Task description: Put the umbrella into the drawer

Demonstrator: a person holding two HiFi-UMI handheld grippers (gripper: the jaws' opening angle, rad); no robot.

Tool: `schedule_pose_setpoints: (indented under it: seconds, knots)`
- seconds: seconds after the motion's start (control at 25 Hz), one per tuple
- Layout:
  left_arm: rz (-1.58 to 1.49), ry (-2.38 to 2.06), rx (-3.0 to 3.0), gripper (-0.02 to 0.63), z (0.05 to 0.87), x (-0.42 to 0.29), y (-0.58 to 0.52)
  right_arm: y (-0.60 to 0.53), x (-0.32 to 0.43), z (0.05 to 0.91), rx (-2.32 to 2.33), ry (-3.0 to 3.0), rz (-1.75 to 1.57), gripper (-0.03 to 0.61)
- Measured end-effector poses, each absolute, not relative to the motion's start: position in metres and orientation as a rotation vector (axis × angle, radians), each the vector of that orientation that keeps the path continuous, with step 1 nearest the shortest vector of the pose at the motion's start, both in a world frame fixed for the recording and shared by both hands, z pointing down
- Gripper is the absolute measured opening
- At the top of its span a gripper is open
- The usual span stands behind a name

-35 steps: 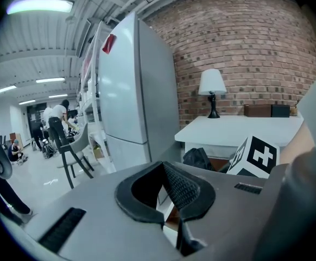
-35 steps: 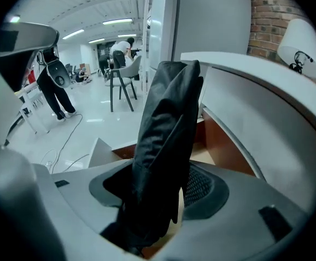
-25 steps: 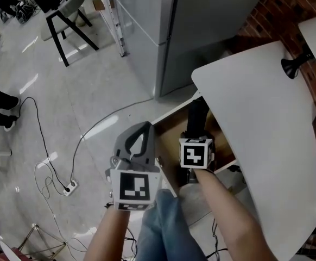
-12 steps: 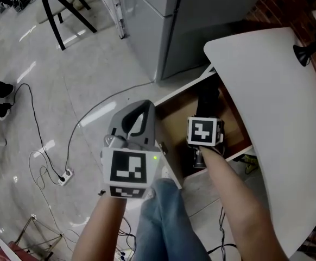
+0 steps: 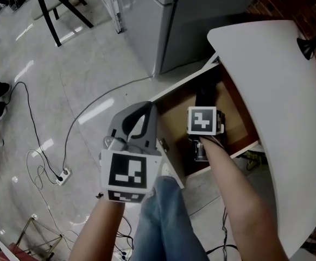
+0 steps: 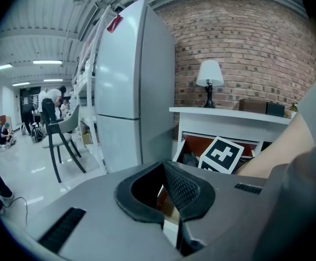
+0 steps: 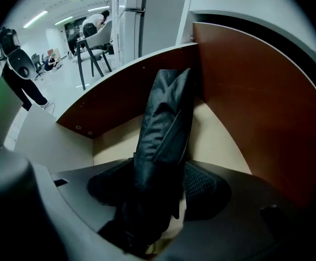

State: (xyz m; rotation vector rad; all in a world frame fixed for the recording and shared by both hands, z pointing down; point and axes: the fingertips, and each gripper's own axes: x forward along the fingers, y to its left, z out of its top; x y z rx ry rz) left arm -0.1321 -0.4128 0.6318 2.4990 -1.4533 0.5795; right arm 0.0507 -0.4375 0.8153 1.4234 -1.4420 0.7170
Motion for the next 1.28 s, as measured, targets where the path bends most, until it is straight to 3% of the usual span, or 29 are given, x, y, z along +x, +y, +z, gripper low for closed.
schedule_pose_setpoints:
  seconds: [0.08, 0.2, 0.36, 1.28]
  knots:
    - [0.582, -1.446, 2.493, 0.002, 0.636, -0.134, -0.411, -0.44, 0.044, 0.813, 1.414, -1.466, 0.692, 0.287]
    - [0.581, -1.445, 2.484, 0.002, 0.638, -0.136, -0.41, -0.44, 0.043, 0.814, 1.391, -1.482, 0.662, 0.372]
    - [0.577, -1.439, 2.481, 0.002, 0.628, -0.138, -0.403, -0.41, 0.054, 0.813, 1.374, -1.41, 0.712, 0.422]
    - [0.488, -1.433, 2.496, 0.002, 0.478, -0.138, -0.362, -0.334, -0.011, 0.622, 1.281, -1.719, 0.845, 0.405]
